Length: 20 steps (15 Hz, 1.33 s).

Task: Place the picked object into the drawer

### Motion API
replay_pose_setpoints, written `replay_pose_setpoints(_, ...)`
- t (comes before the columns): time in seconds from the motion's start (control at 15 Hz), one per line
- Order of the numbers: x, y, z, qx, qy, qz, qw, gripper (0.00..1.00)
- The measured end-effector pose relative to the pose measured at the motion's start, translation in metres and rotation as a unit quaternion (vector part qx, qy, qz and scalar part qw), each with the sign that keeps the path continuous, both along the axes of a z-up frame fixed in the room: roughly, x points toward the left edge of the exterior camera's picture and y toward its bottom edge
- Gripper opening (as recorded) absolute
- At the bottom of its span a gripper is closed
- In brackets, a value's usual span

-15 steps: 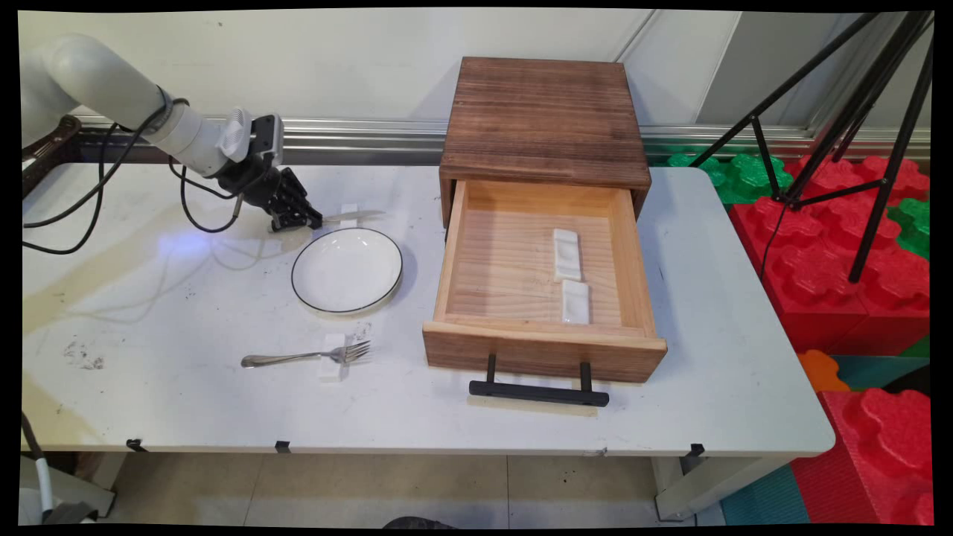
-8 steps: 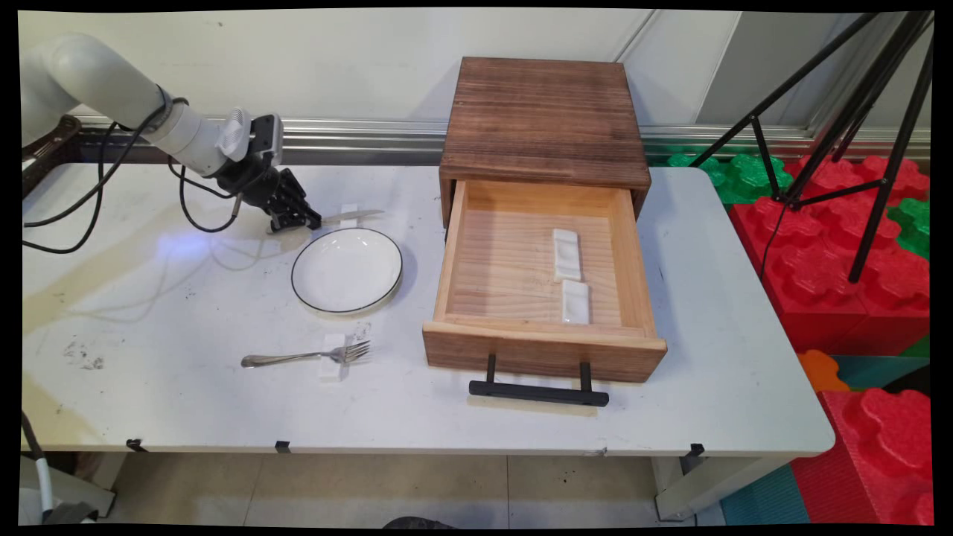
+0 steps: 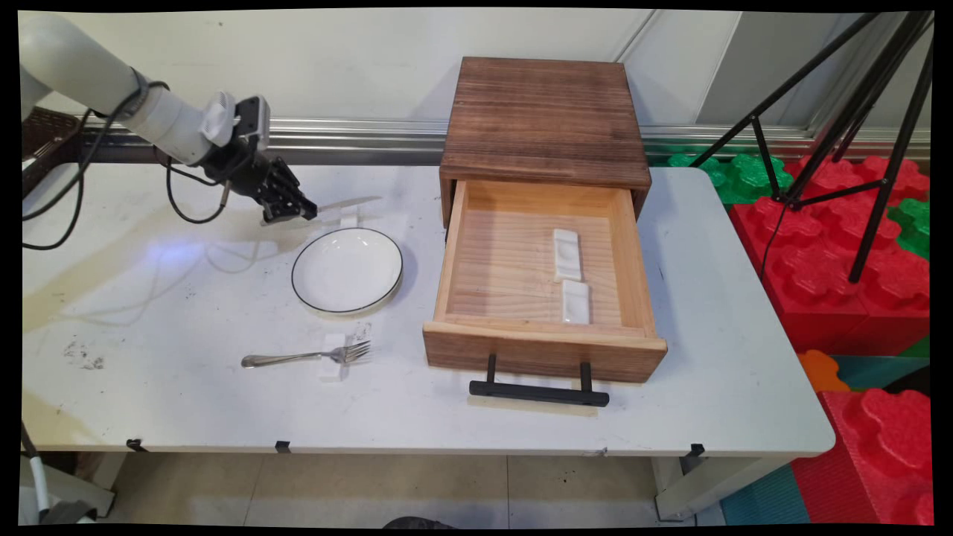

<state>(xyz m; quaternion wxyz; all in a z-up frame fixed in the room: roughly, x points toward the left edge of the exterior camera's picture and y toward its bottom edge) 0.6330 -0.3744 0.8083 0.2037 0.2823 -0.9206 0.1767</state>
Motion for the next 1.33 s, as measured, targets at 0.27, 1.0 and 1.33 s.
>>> replay_pose_setpoints(0.27, -0.006, 0.01, 0.03, -0.014, 0.022, 0.008, 0.9996, 0.0)
replay_pose_setpoints(1.0, -0.057, 0.017, 0.122, -0.071, 0.1, -0.021, 0.9922, 0.0)
replay_pose_setpoints(1.33, -0.09, 0.012, 0.142, -0.089, 0.114, -0.05, 0.9882, 0.0)
